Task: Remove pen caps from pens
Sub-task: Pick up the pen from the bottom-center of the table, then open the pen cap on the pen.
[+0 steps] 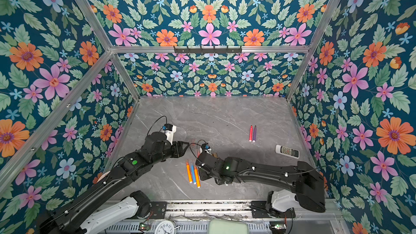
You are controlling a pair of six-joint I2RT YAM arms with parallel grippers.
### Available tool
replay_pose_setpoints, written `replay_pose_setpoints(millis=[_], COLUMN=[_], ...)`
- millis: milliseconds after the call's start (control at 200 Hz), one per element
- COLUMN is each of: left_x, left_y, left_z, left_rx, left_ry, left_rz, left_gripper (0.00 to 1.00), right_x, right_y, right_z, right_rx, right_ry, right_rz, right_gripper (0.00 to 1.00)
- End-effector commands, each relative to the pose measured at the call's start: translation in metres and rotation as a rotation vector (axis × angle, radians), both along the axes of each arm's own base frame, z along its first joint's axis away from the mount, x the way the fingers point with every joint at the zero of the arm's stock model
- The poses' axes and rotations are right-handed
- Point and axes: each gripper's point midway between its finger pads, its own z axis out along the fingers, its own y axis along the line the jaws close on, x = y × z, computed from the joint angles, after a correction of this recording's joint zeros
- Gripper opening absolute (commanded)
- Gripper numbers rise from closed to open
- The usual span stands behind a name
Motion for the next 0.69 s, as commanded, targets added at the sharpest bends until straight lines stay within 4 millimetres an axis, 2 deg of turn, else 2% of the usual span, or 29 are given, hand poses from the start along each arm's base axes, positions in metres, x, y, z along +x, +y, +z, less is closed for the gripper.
replay_pose_setpoints(millis=[0,205,400,580,690], left_x=[0.005,0.003,-0.002,-0.010,-0.015], left_y=[-0.032,-0.060,-0.060,-0.065,-0.068], left_z=[0.028,0.023,0.016,0.012,0.014], left_rx=[-0.195,-0.334,-0.337,-0.367,-0.377], left_ry=[-0.025,0.059,0.083,0.110,0.113], left_rz=[-0.068,-0.136,-0.134,-0.166,-0.183], left_gripper=[0.57,0.55,0.54,0.40,0.40], right_x=[-0.012,-0.018,-0.013,-0.008,-0.003], right_y=[0.015,0.006,-0.007,-0.014,-0.019], right_z=[0.023,0.035,0.042,0.044,0.039], right_rx=[0.133,0.176,0.159,0.145,0.129], right_ry=[-0.019,-0.036,-0.080,-0.099,-0.089], right_rz=[0.112,0.124,0.096,0.080,0.058], right_gripper=[0.00,0.00,0.00,0.00,0.00])
